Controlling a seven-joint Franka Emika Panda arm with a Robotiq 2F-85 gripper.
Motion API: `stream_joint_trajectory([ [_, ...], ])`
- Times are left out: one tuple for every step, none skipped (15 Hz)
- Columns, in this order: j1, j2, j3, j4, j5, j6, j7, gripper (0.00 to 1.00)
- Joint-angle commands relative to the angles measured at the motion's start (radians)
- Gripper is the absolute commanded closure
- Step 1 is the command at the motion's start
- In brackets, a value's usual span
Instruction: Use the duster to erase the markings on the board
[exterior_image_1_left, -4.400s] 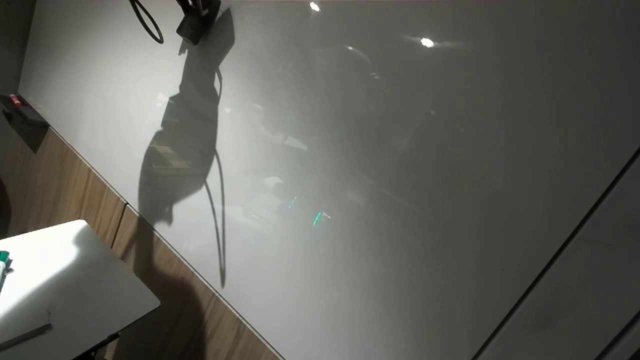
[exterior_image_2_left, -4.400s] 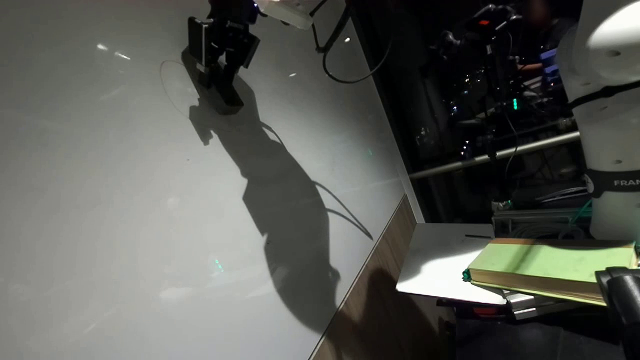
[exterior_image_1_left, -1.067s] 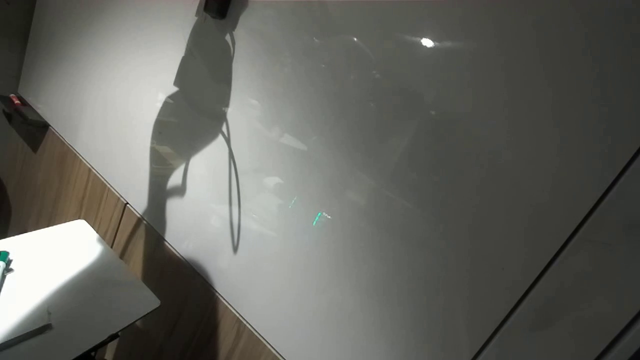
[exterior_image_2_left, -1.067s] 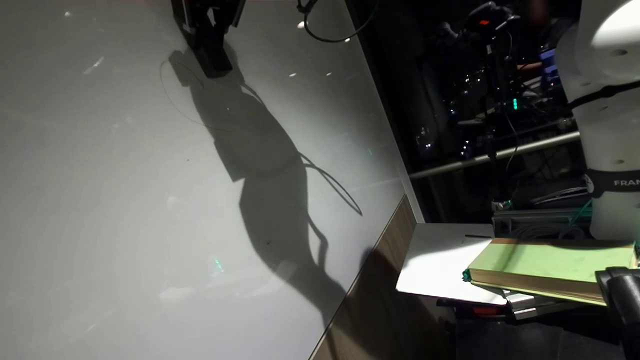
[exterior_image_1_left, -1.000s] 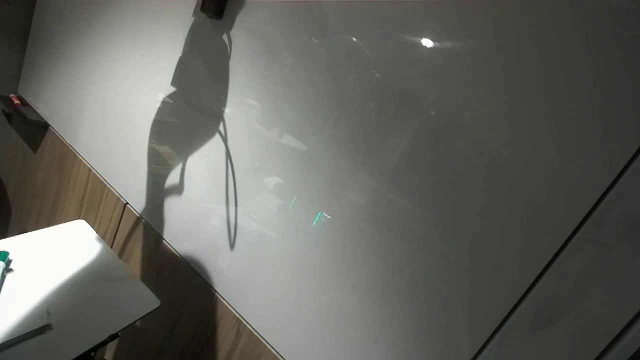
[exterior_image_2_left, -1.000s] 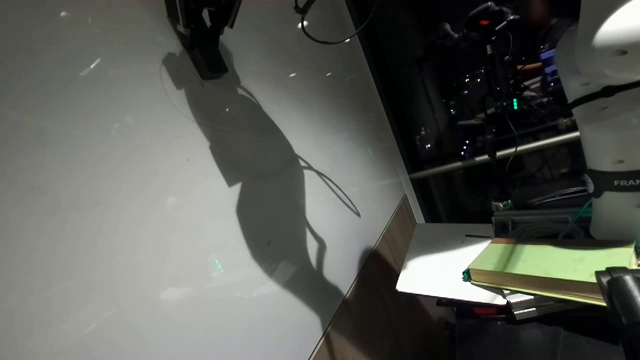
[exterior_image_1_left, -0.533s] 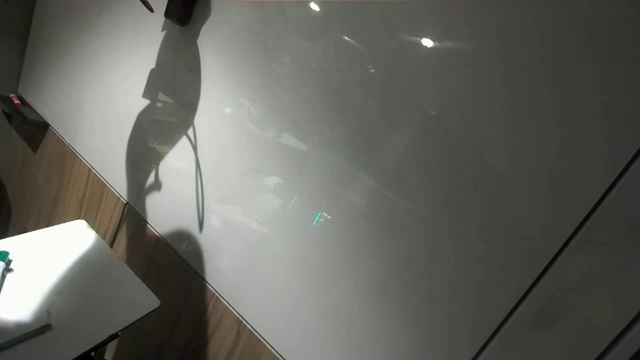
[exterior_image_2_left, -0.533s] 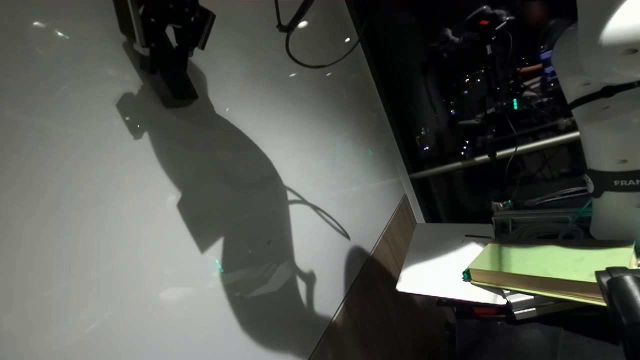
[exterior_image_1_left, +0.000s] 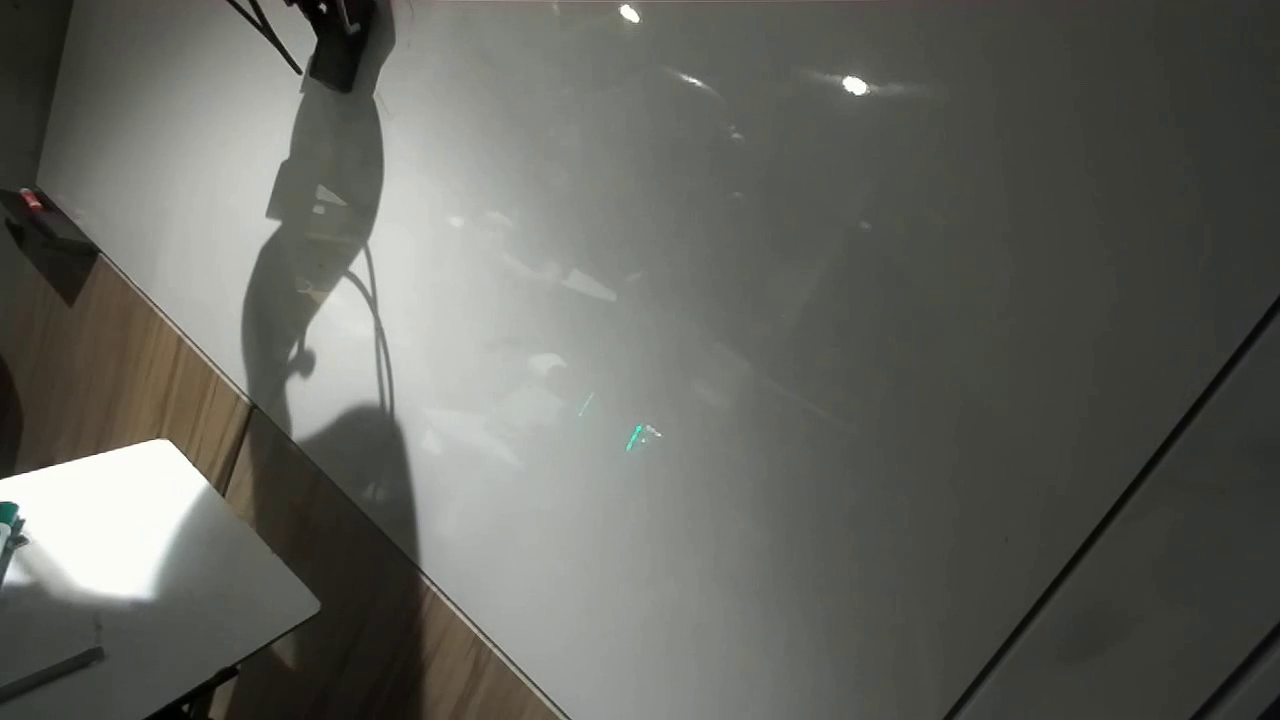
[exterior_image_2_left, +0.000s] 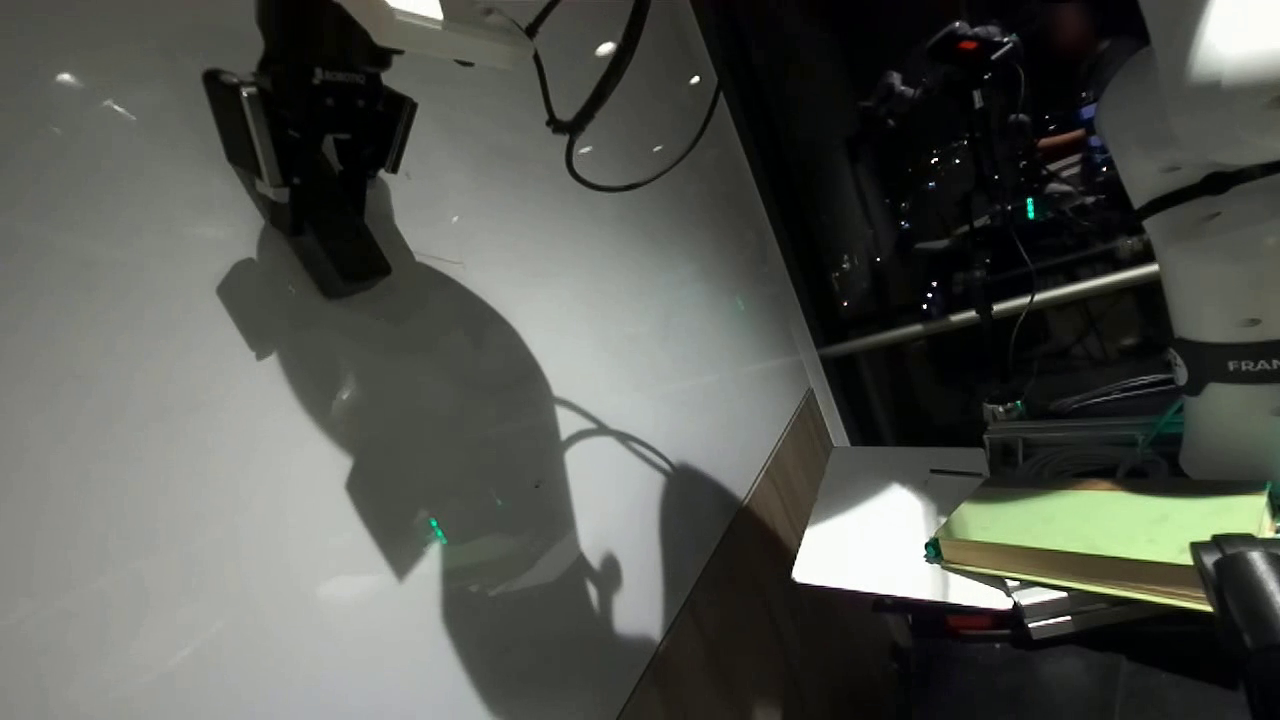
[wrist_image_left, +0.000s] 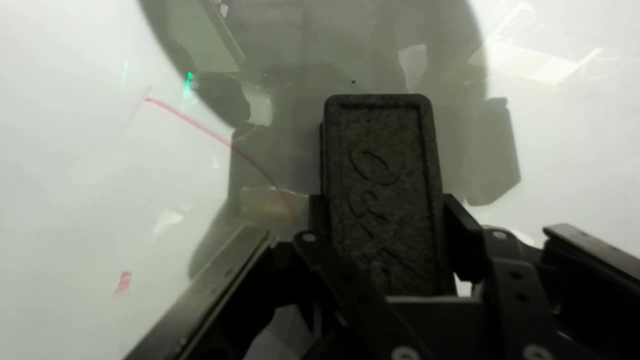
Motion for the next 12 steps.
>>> stream_joint_trajectory([
  [0.026,0.043,-0.066,0.035,-0.056,0.025,0.003,0.69],
  [0.031,0.039,-0.077,0.036,-0.049,0.024,-0.004,0.69],
  [0.034,0.033,-0.084,0.03,-0.051,0.026,-0.005,0.69],
  [0.035,0.028,-0.093,0.024,-0.054,0.032,-0.01,0.69],
  [0.036,0.021,-0.105,0.016,-0.052,0.038,-0.015,0.69],
  [0.035,0.008,-0.121,0.009,-0.039,0.041,-0.031,0.69],
  [0.032,-0.002,-0.134,-0.001,-0.032,0.048,-0.04,0.69],
  [0.024,-0.021,-0.155,-0.021,-0.018,0.058,-0.057,0.69],
  [0.019,-0.042,-0.168,-0.04,-0.008,0.062,-0.064,0.69],
  [0.013,-0.069,-0.182,-0.066,0.004,0.06,-0.07,0.69],
  [0.005,-0.088,-0.194,-0.089,0.007,0.063,-0.07,0.69],
  [-0.004,-0.105,-0.207,-0.112,0.008,0.07,-0.07,0.69],
])
